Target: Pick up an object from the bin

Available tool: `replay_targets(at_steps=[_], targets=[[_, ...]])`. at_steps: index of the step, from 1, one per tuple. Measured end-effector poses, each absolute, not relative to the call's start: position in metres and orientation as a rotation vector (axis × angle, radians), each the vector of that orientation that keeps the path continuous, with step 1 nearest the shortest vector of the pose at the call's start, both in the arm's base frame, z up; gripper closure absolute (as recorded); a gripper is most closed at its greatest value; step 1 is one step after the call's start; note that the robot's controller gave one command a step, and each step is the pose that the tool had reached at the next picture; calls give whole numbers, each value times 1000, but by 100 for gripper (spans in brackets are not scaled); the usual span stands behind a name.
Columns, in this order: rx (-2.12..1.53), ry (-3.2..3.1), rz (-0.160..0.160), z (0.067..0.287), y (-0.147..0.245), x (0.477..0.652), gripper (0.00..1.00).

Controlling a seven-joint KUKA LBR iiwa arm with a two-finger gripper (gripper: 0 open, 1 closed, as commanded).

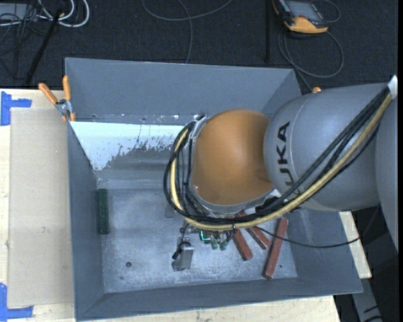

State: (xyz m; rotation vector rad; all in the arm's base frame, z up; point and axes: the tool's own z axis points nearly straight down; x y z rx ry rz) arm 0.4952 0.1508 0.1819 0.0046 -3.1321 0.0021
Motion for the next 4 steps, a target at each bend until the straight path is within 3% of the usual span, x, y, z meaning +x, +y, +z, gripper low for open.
replay_targets(at_steps=[1, 2, 3, 4], targets=[[-11, -3137, 6, 151, 95, 521, 0], [187, -3132, 1, 68, 44, 565, 0], [185, -3135, -1, 72, 46, 565, 100], [182, -3135, -2, 72, 46, 565, 0]])
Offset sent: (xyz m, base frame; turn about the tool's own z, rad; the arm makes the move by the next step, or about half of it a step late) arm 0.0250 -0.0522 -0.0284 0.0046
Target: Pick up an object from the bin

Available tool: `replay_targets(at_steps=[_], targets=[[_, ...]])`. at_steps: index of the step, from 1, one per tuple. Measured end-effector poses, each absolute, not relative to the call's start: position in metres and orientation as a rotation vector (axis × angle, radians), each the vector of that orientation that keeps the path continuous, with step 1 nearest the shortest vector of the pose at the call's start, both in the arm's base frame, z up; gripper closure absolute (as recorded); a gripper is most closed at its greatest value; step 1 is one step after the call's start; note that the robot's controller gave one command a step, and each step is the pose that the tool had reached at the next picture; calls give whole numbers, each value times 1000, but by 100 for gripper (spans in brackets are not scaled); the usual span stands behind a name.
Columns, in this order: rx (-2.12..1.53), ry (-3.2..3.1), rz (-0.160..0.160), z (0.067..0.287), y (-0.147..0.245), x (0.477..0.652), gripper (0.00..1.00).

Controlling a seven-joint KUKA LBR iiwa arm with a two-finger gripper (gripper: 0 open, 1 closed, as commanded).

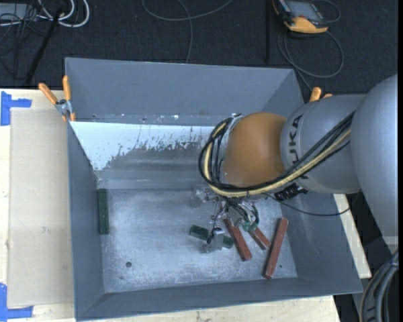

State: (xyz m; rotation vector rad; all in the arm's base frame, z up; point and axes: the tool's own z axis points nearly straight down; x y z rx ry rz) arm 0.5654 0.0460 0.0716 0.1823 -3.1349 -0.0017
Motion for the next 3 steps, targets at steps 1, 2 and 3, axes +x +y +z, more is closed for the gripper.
replay_targets(at_steps=[1, 2, 3], targets=[[15, -3140, -1, 69, 30, 562, 0], [107, -3134, -1, 69, 51, 527, 0], [99, -3138, -2, 70, 50, 528, 100]])
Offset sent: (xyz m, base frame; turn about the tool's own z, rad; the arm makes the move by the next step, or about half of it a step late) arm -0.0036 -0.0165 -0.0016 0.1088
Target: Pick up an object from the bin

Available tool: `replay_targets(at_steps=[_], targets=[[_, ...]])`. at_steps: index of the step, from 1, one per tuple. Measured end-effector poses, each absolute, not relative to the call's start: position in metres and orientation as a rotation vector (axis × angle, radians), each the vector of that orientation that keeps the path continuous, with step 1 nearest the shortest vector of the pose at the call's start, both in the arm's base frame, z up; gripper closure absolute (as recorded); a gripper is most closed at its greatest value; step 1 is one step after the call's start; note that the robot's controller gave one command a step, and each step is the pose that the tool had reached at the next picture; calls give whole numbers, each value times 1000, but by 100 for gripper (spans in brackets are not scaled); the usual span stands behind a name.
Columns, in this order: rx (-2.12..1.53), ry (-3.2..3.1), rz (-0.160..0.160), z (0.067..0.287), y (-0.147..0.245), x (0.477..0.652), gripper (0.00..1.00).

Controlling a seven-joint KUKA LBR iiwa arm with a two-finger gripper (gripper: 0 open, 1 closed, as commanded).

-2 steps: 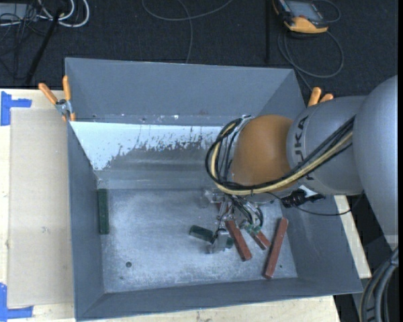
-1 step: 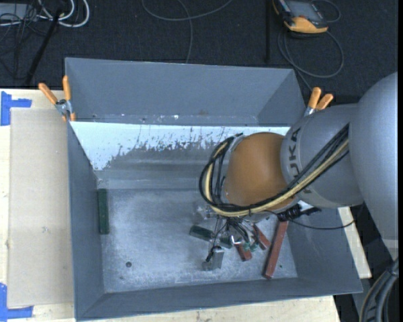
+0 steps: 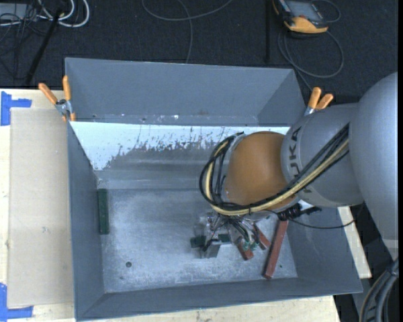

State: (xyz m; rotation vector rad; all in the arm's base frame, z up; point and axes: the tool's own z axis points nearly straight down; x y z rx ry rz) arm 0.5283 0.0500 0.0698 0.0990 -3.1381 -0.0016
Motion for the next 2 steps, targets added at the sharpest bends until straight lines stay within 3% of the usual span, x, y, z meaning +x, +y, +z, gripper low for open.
replay_targets(at_steps=[1, 2], targets=[[634, -3082, 0, 199, 62, 508, 100], [1344, -2844, -1, 244, 92, 514, 100]])
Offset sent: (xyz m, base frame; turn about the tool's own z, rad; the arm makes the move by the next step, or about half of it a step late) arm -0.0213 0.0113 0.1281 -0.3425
